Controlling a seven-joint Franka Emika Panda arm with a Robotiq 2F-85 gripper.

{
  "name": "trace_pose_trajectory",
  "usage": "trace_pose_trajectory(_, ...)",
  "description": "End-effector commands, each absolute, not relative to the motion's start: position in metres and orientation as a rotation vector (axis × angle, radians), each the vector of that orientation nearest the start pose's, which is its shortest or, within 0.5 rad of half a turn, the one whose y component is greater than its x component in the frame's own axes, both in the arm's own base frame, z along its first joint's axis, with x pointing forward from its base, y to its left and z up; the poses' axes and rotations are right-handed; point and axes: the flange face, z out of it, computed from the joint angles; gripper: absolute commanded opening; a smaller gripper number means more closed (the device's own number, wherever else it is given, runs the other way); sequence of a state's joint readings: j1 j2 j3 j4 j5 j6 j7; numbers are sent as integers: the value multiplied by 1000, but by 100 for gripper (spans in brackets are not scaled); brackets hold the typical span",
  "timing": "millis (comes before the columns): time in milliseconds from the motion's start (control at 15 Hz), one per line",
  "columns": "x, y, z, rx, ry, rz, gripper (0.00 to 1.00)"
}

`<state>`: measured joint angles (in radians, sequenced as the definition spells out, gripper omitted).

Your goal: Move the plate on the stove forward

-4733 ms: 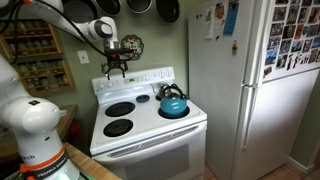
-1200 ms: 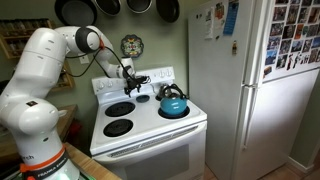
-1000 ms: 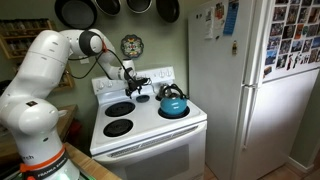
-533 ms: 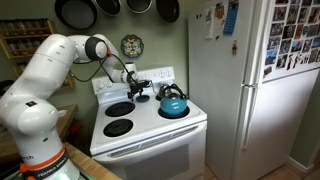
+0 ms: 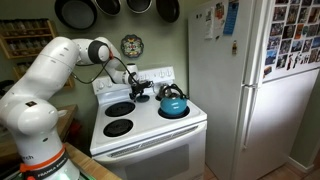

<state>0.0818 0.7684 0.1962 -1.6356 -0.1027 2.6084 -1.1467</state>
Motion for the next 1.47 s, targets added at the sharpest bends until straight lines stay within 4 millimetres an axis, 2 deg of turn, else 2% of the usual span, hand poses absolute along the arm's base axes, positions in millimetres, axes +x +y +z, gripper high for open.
trace_pose_trajectory(0, 693, 176, 189, -2341, -2124, -356, 51)
trace_pose_trajectory(267, 693, 175, 189, -2342, -2130, -342, 19)
trace_pose_trajectory(467, 692, 175, 191, -2339, -2129, -325, 1)
trace_pose_trajectory(867, 687, 168, 215, -2399, -2083, -312, 2)
trace_pose_trajectory(1133, 667, 158, 233, -2517, -1942, -271, 1)
trace_pose_trajectory(1400, 634, 147, 242, -2655, -1762, -241, 2)
